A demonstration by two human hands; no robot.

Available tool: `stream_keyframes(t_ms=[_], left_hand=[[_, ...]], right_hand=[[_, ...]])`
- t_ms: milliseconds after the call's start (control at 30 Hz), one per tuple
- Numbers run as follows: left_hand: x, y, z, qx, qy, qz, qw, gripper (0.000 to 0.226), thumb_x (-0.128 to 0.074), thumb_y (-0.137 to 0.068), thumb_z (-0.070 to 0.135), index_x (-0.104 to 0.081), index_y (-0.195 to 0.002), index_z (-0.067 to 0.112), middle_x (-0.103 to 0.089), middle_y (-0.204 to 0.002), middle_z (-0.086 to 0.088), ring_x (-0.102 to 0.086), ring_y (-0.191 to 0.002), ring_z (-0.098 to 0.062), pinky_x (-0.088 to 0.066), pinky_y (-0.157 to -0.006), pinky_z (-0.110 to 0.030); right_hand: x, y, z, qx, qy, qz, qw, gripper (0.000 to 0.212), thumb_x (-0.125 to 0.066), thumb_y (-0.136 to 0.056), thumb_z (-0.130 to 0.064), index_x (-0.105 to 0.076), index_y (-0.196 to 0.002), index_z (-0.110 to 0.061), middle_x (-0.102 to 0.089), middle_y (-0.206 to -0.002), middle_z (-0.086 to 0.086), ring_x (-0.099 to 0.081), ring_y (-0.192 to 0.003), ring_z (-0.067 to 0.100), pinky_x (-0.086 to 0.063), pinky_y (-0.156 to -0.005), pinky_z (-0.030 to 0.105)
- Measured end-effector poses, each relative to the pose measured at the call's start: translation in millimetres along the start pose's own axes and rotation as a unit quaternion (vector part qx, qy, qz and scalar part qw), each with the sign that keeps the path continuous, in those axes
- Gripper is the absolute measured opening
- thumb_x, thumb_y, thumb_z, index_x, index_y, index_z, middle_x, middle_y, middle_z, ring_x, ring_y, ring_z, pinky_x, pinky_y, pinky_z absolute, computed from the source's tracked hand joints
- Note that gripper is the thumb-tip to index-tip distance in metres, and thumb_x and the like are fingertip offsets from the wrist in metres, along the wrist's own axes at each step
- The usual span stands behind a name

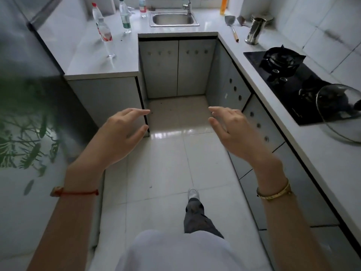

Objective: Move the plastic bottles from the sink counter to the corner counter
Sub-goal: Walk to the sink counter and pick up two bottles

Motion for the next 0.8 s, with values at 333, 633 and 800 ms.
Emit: stream_keyframes(t_ms=[333, 633, 800], left_hand=[[-35, -140, 23, -0.012, 0.019, -0.017, 1.000, 0.045, -0.052, -0.094, 0.032, -0.049, -0.137, 0.024, -0.054, -0.137, 0.004, -0.052, -0.124, -0.013, -0.042, -0.105, -0.033], [-43, -253, 26, 0.002, 0.032, 0.009, 0.999, 0.044, -0.052, -0.094, 0.034, -0.049, -0.137, 0.026, -0.054, -0.136, 0.007, -0.061, -0.110, -0.013, -0.046, -0.100, -0.035], [-40, -294, 0, 0.028, 0.032, 0.022, 0.999, 0.043, -0.052, -0.095, 0.031, -0.050, -0.137, 0.023, -0.055, -0.136, 0.005, -0.049, -0.128, -0.012, -0.042, -0.106, -0.037]], right_hand=[[21, -115, 71, -0.001, -0.020, -0.006, 1.000, 0.045, -0.037, -0.099, -0.041, -0.044, -0.138, -0.020, -0.058, -0.131, 0.000, -0.042, -0.128, 0.019, -0.037, -0.106, 0.041], [35, -229, 112, 0.035, 0.006, -0.027, 0.999, 0.044, -0.038, -0.099, -0.038, -0.044, -0.138, -0.020, -0.058, -0.131, 0.000, -0.043, -0.127, 0.021, -0.037, -0.106, 0.043], [15, -288, 120, 0.053, 0.001, -0.060, 0.997, 0.044, -0.036, -0.099, -0.039, -0.043, -0.139, -0.021, -0.057, -0.131, -0.001, -0.043, -0.126, 0.019, -0.038, -0.105, 0.042]])
Point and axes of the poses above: each hand's wrist, its own y-axis away from the middle knuckle, its own x-axis out of the back of the hand, z = x × y, the point moved 10 cm from there along -y, towards the middle knuckle
